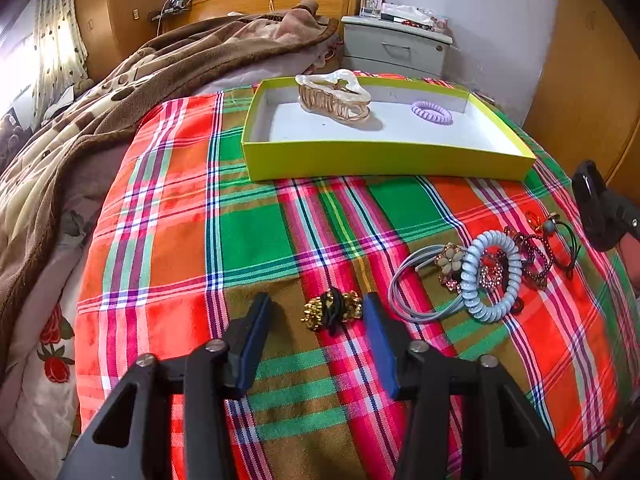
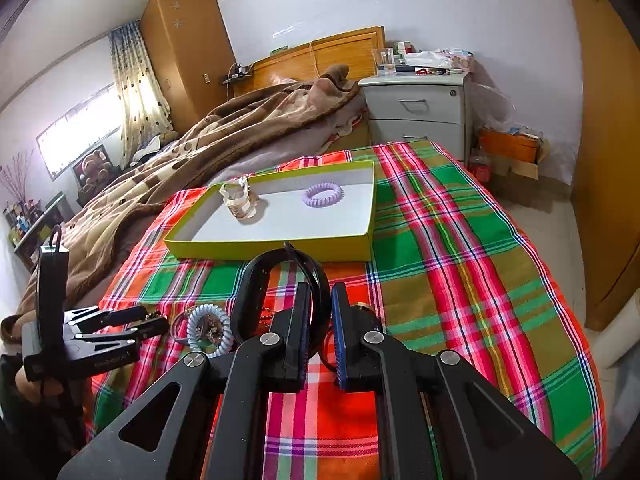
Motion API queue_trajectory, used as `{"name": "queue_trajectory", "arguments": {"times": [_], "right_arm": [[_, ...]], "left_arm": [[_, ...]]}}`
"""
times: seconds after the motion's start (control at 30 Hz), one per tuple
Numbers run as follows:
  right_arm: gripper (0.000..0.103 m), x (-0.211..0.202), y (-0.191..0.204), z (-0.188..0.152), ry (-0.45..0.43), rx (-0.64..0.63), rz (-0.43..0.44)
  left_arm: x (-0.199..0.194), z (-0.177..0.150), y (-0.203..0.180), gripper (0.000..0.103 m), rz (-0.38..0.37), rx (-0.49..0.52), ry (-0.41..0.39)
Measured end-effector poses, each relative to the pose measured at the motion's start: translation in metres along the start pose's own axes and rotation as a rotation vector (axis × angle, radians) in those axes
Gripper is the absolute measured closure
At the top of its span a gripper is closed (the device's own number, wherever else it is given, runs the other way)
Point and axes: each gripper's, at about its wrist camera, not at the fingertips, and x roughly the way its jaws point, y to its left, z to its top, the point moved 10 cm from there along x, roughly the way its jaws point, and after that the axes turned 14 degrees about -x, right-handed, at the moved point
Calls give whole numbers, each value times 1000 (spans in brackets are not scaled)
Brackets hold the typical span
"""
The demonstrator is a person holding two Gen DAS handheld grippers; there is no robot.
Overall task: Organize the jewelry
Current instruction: 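Grasp the gold-and-black brooch with the left gripper while the right holds the black band, then carry the brooch with the left gripper while the right carries the black band into the box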
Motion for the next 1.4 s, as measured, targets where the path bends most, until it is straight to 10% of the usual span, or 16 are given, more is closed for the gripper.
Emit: {"name": "queue_trajectory", "arguments": {"times": [0.8, 1.4], "right_arm": [[92, 3, 4, 4, 2, -4, -8], [92, 10, 1, 26, 3, -20, -12]], "left_arm": [[-7, 5, 5, 86, -51, -51, -13], [-32, 37, 9, 86, -98, -94, -75]]}}
